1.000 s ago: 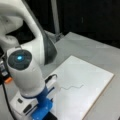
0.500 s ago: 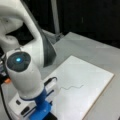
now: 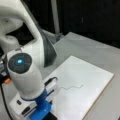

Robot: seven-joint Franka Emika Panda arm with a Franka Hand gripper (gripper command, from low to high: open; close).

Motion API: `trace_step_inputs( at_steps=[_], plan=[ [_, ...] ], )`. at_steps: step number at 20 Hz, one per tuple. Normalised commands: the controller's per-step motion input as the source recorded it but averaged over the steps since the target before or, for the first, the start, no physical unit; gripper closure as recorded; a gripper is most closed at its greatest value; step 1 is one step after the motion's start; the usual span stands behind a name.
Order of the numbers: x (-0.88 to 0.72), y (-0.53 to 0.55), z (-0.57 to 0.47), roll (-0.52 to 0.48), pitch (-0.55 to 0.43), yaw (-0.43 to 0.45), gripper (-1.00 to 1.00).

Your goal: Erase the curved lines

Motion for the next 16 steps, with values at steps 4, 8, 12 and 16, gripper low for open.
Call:
trace_step_inputs(
  at_steps=[4,8,12,16],
  plan=[
    [-0.03,0.05,-0.06,-0.071,0.077,0.024,-1.0],
    [0.0,0.0,-0.08,-0.068,0.054,0.039,-1.0],
    [0.01,-0.03,-0.12,-0.06,0.028,0.05,-1.0],
    [0.03,-0.05,-0.12,-0.052,-0.009,0.061,-1.0]
  ],
)
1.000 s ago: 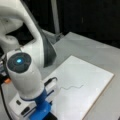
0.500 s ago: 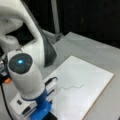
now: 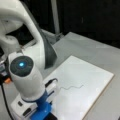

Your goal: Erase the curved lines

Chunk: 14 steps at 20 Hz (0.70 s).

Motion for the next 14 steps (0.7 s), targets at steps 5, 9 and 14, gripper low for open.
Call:
trace_step_inputs(
  at_steps=[5,9,14],
  plan=[
    [0.06,-0.06,-0.07,-0.042,-0.03,0.076,-1.0],
    [0.07,-0.03,-0.07,-0.018,-0.025,0.079,-1.0],
    [0.08,-0.01,-0.07,-0.003,-0.021,0.074,-1.0]
  ],
)
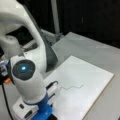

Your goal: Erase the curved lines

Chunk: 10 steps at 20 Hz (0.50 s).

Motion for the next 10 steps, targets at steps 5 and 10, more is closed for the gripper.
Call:
trace_step_inputs(
  at_steps=[5,10],
  plan=[
    [0.1,-0.02,-0.05,0.015,-0.013,0.075,-1.0],
    [0.11,-0.04,-0.04,0.026,-0.021,0.065,-1.0]
  ],
)
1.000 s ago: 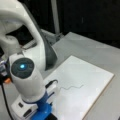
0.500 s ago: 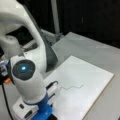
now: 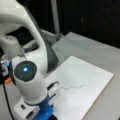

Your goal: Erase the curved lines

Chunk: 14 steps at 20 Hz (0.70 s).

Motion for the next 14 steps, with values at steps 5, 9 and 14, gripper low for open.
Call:
trace_step_inputs(
  at_steps=[5,9,14],
  plan=[
    [0.12,-0.05,-0.05,0.041,-0.031,0.07,-1.0],
    [0.13,-0.04,-0.05,0.057,-0.033,0.065,-1.0],
    [0.12,-0.03,-0.04,0.068,-0.033,0.058,-1.0]
  ],
)
